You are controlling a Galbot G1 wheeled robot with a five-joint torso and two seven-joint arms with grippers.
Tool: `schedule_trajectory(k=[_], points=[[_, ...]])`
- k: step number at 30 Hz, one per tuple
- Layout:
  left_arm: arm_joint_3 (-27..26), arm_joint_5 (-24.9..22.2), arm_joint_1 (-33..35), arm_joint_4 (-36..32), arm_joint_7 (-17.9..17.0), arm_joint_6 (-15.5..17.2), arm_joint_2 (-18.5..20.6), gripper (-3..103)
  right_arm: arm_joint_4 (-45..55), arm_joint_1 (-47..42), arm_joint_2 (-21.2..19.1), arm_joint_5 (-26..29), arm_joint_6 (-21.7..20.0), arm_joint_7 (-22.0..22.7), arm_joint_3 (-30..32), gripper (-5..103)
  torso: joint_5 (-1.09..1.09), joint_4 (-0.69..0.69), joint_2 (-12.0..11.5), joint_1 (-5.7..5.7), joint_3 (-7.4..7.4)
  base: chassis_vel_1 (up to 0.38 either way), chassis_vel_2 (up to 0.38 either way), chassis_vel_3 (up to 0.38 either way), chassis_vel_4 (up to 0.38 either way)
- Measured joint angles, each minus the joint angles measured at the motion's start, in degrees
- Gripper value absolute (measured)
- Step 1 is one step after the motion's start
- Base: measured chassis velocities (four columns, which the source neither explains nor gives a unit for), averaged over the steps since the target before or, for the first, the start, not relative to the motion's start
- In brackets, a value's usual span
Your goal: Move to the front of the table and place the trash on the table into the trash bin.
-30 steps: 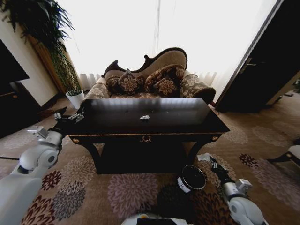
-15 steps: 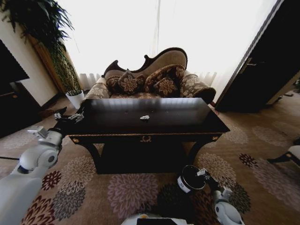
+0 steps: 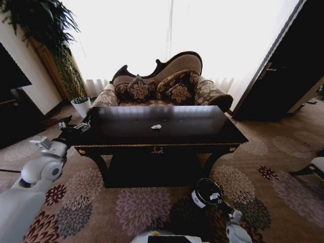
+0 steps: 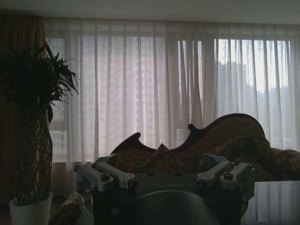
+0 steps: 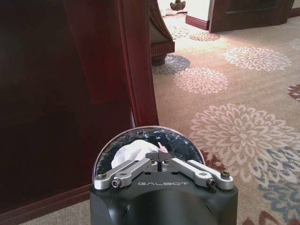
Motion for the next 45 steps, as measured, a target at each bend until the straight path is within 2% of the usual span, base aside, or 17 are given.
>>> schedule_trajectory(k=[1,3,6,10,11,12,13,15,16,20,22,26,33,45], points=[[0.0,0.0,0.0,0.0,0.0,0.0,0.0,100,0.0,0.0,0.0,0.0,0.0,0.0,0.0,0,0.0,0.0,0.0,0.0,0.0,0.0,0.0,0.0,0.0],[0.0,0.0,0.0,0.0,0.0,0.0,0.0,100,-0.02,0.05,-0.04,0.0,0.0,0.02,-0.01,9,0.0,0.0,0.0,0.0,0.0,0.0,0.0,0.0,0.0],[0.0,0.0,0.0,0.0,0.0,0.0,0.0,100,0.1,0.03,-0.02,0.13,0.0,0.07,0.06,15,0.0,0.0,0.0,0.0,0.0,0.0,0.0,0.0,0.0],[0.0,0.0,0.0,0.0,0.0,0.0,0.0,100,1.24,-0.36,0.06,0.47,-0.16,0.3,0.19,37,0.0,0.0,0.0,0.0,0.0,0.0,0.0,0.0,0.0],[0.0,0.0,0.0,0.0,0.0,0.0,0.0,100,1.24,-0.36,0.06,0.47,-0.16,0.3,0.19,37,0.0,0.0,0.0,0.0,0.0,0.0,0.0,0.0,0.0],[0.0,0.0,0.0,0.0,0.0,0.0,0.0,100,1.44,-0.38,0.07,0.48,-0.24,0.36,0.17,42,0.0,0.0,0.0,0.0,0.0,0.0,0.0,0.0,0.0],[0.0,0.0,0.0,0.0,0.0,0.0,0.0,100,1.73,-0.42,0.07,0.49,-0.32,0.43,0.12,42,0.0,0.0,0.0,0.0,0.0,0.0,0.0,0.0,0.0],[0.0,0.0,0.0,0.0,0.0,0.0,0.0,100,2.73,-0.73,0.06,0.51,-0.61,0.58,-0.03,52,0.0,0.0,0.0,0.0,0.0,0.0,0.0,0.0,0.0],[0.0,0.0,0.0,0.0,0.0,0.0,0.0,100,2.73,-0.73,0.06,0.51,-0.61,0.58,-0.03,52,0.0,0.0,0.0,0.0,0.0,0.0,0.0,0.0,0.0],[0.0,0.0,0.0,0.0,0.0,0.0,0.0,100,4.67,-1.57,0.05,0.58,-0.99,0.87,-0.12,74,0.0,0.0,0.01,0.0,0.0,0.0,0.0,0.0,0.0],[0.0,0.0,0.0,0.0,0.0,0.0,0.0,100,5.07,-1.76,0.05,0.61,-1.05,0.96,-0.12,74,0.0,0.0,0.0,0.0,0.0,0.0,0.0,0.0,0.0],[0.0,0.0,0.0,0.0,0.0,0.0,0.0,100,9.9,-4.04,0.67,0.99,-1.6,1.61,0.24,96,0.0,0.0,0.01,0.0,0.0,0.0,0.0,0.0,0.0],[0.0,0.0,0.0,0.0,0.0,0.0,0.0,100,19.25,-8.96,1.74,1.63,-1.89,3.18,1.71,100,0.0,0.0,0.01,0.0,0.0,0.0,0.0,0.0,0.0],[0.0,0.0,0.0,0.0,0.0,0.0,0.0,100,45.42,-27.32,4.37,1.75,-0.71,5.99,7.82,100,-0.01,-0.01,0.02,-0.01,-0.01,0.0,0.0,0.0,0.0]])
